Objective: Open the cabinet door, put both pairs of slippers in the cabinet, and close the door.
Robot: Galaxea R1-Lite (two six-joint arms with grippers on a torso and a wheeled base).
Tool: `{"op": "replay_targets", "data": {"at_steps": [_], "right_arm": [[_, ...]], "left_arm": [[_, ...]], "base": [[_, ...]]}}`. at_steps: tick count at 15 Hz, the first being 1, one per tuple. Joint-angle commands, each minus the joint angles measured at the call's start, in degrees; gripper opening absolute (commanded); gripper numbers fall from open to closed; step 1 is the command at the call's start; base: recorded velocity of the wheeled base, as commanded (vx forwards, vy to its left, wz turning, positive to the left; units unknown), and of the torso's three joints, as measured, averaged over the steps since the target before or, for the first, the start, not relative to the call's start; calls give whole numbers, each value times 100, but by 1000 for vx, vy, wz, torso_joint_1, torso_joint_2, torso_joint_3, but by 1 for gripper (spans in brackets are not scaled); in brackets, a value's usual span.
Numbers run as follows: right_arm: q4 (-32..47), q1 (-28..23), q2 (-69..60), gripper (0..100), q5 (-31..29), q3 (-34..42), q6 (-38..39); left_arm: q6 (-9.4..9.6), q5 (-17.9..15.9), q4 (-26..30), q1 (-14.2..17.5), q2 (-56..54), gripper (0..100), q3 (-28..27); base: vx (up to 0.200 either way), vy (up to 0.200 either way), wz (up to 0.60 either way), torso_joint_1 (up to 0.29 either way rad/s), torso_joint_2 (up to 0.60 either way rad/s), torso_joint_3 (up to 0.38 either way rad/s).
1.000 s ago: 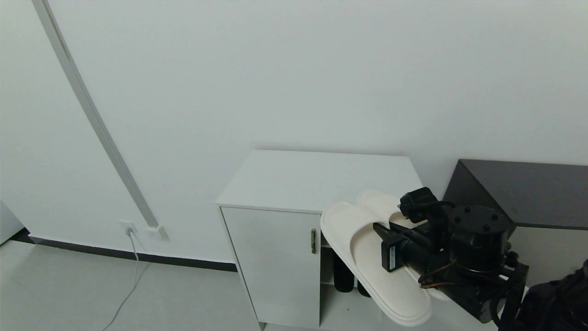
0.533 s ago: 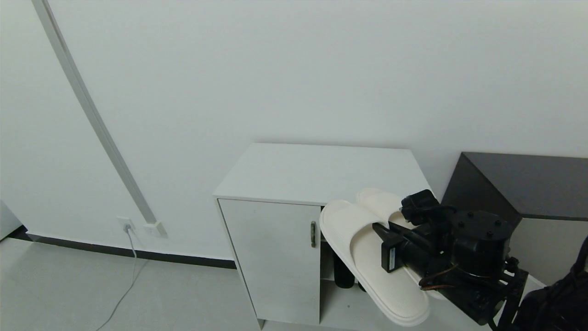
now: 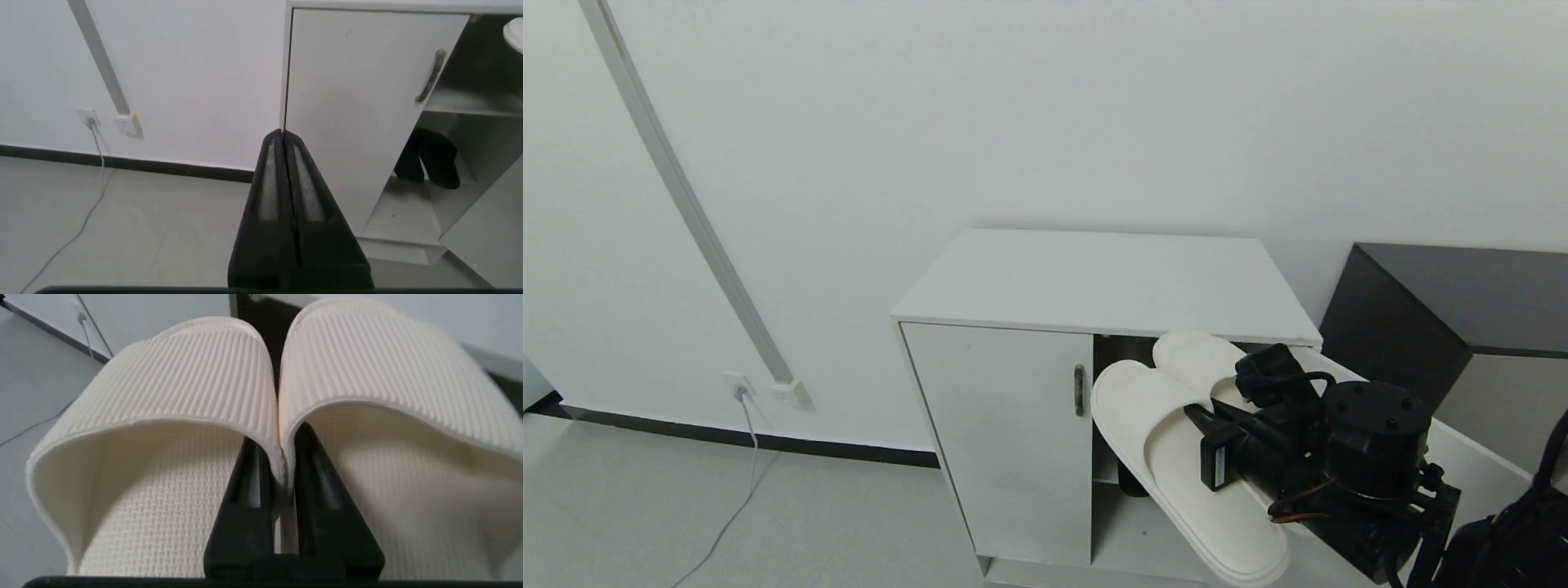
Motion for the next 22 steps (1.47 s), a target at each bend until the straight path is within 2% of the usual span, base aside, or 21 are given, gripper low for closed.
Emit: {"op": "replay_targets", "data": {"at_steps": [1, 12, 22], "right_arm": [[-9, 3, 33, 0, 3, 39, 4], [-35, 12, 33, 0, 82, 110, -5], [-281, 47, 33, 0, 91, 189, -119]], "left_arm": [[-1, 1, -1, 0, 8, 0, 1], [-1, 1, -1, 0, 8, 0, 1], [-10, 1, -1, 8, 8, 0, 1]], "base": [[0, 0, 0, -237, 554, 325], [0, 0, 0, -202, 518, 319], [0, 0, 0, -123, 469, 335]]}}
